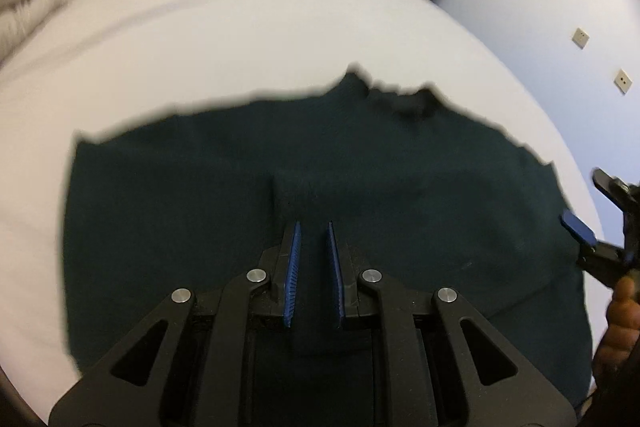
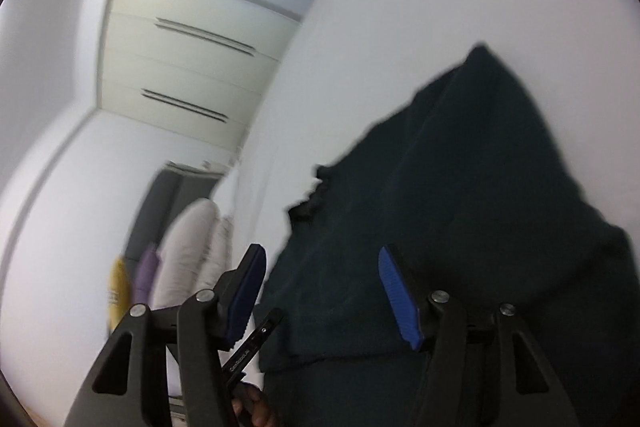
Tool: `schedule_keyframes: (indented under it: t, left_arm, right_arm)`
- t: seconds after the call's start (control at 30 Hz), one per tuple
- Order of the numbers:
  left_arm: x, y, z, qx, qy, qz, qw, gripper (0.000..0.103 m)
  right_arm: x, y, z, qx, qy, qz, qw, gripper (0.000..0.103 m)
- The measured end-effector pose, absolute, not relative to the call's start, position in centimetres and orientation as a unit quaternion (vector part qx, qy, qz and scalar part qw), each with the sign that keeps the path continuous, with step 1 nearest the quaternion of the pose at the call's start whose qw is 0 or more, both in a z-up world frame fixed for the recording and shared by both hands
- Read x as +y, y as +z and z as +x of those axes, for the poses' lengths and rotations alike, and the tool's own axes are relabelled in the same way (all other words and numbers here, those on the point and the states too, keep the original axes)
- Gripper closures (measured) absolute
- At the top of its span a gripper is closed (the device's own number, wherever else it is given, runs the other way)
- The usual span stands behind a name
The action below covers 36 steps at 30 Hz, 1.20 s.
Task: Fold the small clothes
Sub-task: 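Open both tools and lift them away from the folded sweater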
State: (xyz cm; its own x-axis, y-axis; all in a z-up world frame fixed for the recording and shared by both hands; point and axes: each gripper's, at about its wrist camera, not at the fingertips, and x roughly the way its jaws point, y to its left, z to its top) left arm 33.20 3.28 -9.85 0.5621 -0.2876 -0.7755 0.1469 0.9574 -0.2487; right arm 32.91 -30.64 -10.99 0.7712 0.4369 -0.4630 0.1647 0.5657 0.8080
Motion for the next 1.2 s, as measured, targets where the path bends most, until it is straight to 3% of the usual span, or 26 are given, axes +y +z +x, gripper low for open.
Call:
schedule_keyframes:
  t: [0.03, 0.1, 0.17, 0.27, 0.37, 0.43, 0.47, 0.5, 0.67, 0.73, 0.77, 0.8, 0.87, 0.93, 1.0, 1.03, 1.07, 1.1, 1.13, 1.17, 1.2]
  left_arm:
    - [3.5, -10.1, 32.9, 0.439, -0.128, -0.079, 0.886, 0.089]
    - [3.7, -10.3, 32.6, 0.433, -0.135, -0.077, 0.888, 0.089]
    - [3.8, -10.5, 32.6, 0.433, -0.136, -0.073, 0.888, 0.09]
    - [3.7, -10.6, 32.5, 0.429, -0.137, -0.064, 0.89, 0.089]
    - [4.2, -10.2, 31.8, 0.433, -0.14, -0.068, 0.888, 0.089]
    - [4.4, -9.4, 31.0, 0.439, -0.121, -0.065, 0.888, 0.089]
    - [4.8, -8.7, 30.3, 0.441, -0.116, -0.075, 0.887, 0.089]
    - [5.2, -8.1, 29.6, 0.434, -0.122, -0.087, 0.889, 0.089]
    - [4.7, -8.2, 28.3, 0.435, -0.108, -0.044, 0.893, 0.089]
    - [5.5, -9.4, 28.1, 0.445, -0.114, -0.059, 0.886, 0.088]
    - [6.0, -9.4, 27.5, 0.437, -0.115, -0.066, 0.89, 0.088]
    - [6.6, -9.3, 27.0, 0.438, -0.104, -0.059, 0.891, 0.088]
    - [7.3, -9.1, 25.6, 0.437, -0.097, -0.045, 0.893, 0.088]
    - [8.0, -8.1, 23.1, 0.416, -0.088, -0.028, 0.905, 0.088]
    - [8.7, -6.9, 20.3, 0.387, -0.085, -0.018, 0.918, 0.088]
    - [8.8, -5.7, 18.1, 0.361, -0.085, -0.01, 0.929, 0.087]
    - [8.8, -4.9, 16.4, 0.341, -0.085, -0.001, 0.936, 0.084]
    - [8.7, -4.1, 14.8, 0.323, -0.086, 0.009, 0.942, 0.069]
    - [8.4, -3.1, 12.7, 0.306, -0.085, 0.024, 0.948, 0.027]
    - [7.9, -2.4, 11.3, 0.29, -0.083, 0.036, 0.953, 0.007]
    - [7.9, -1.4, 9.1, 0.26, -0.082, 0.045, 0.961, 0.0]
  right_arm:
    - [-30.8, -12.1, 33.8, 0.344, 0.07, 0.444, 0.824, 0.04]
    - [-31.5, -13.7, 33.9, 0.356, 0.052, 0.44, 0.823, 0.065]
    - [-32.6, -14.5, 33.3, 0.35, 0.055, 0.449, 0.82, 0.079]
    - [-34.2, -15.2, 31.6, 0.343, 0.042, 0.466, 0.815, 0.09]
    - [-35.2, -14.6, 29.5, 0.343, 0.011, 0.452, 0.824, 0.09]
    - [-35.5, -13.9, 28.4, 0.342, -0.006, 0.452, 0.824, 0.077]
    - [-35.0, -12.8, 27.7, 0.335, -0.009, 0.441, 0.833, 0.058]
    - [-34.2, -11.6, 27.3, 0.325, -0.004, 0.426, 0.844, 0.047]
    - [-29.0, -9.5, 30.0, 0.322, 0.091, 0.4, 0.853, 0.033]
    - [-28.2, -11.1, 31.5, 0.341, 0.097, 0.405, 0.843, 0.032]
    - [-28.4, -12.8, 32.1, 0.367, 0.076, 0.412, 0.83, 0.039]
    - [-28.8, -13.9, 32.0, 0.378, 0.062, 0.421, 0.822, 0.059]
    - [-30.2, -14.4, 30.1, 0.366, 0.057, 0.428, 0.825, 0.066]
    - [-31.1, -13.3, 27.3, 0.359, 0.031, 0.409, 0.838, 0.062]
    - [-31.1, -11.3, 24.3, 0.347, -0.01, 0.353, 0.869, 0.045]
    - [-30.8, -9.4, 21.4, 0.323, -0.029, 0.318, 0.891, 0.043]
    - [-30.5, -8.1, 19.6, 0.305, -0.034, 0.298, 0.904, 0.04]
    - [-29.8, -6.3, 17.0, 0.282, -0.041, 0.269, 0.92, 0.036]
    - [-29.3, -5.1, 15.4, 0.266, -0.047, 0.247, 0.93, 0.032]
    - [-28.0, -3.1, 12.3, 0.233, -0.061, 0.203, 0.949, 0.023]
    - [-27.4, -1.9, 10.4, 0.211, -0.068, 0.18, 0.958, 0.007]
